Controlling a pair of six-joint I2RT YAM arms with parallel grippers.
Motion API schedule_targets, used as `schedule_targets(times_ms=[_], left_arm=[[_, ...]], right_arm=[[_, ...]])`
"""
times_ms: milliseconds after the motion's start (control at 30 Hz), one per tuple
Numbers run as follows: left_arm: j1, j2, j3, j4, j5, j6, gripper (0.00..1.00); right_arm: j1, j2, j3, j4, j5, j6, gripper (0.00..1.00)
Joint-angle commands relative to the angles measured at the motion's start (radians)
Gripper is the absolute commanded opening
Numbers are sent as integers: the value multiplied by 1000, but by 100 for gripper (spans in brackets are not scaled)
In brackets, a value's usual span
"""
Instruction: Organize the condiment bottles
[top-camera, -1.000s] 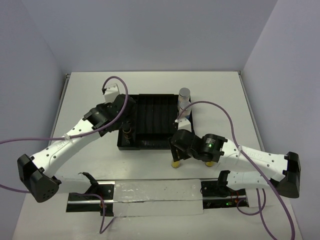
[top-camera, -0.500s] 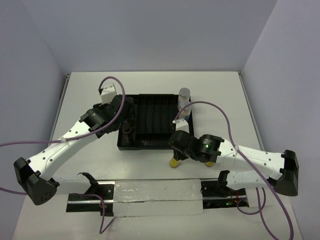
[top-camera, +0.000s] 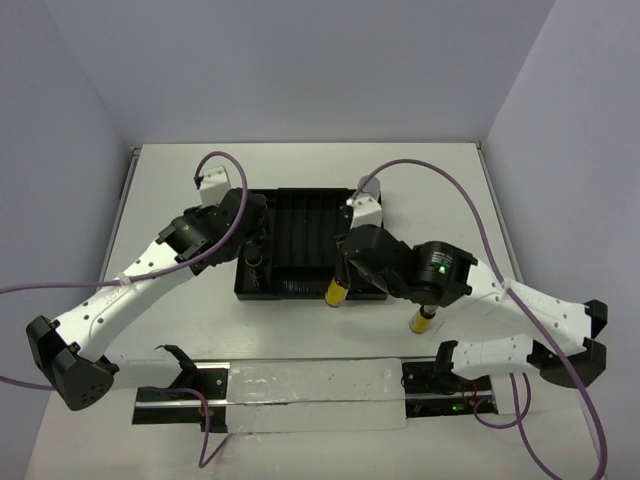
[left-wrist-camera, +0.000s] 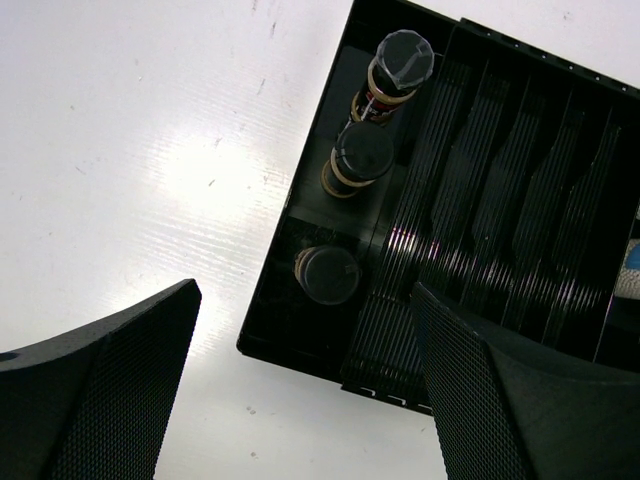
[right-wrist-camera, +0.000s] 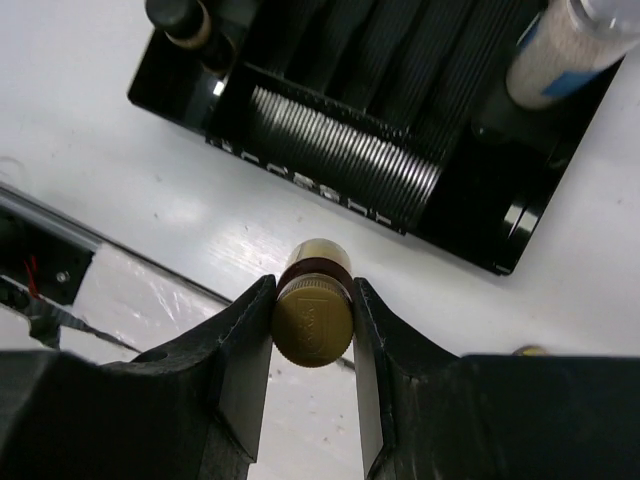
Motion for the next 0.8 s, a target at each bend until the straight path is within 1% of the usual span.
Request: schedule_targets(times_ms=[0, 100, 167, 267, 467, 767], left_arm=[[41, -41, 55, -25, 0, -37, 94], [97, -114, 21, 30, 79, -9, 95], [149, -145, -1, 40, 91, 2, 96], [196, -170, 1, 10, 98, 14, 99], [216, -217, -7, -27, 93, 23, 99], [223, -250, -20, -40, 87, 39, 99]], right_arm=[[6, 110, 104, 110, 57, -91, 9], [5, 198, 149, 177, 58, -129, 9], [5, 247, 205, 194, 77, -143, 9], [5, 329, 264, 209, 90, -161, 9], [2, 442, 308, 241, 84, -179, 9], [-14, 535, 246, 326, 61, -153, 9]])
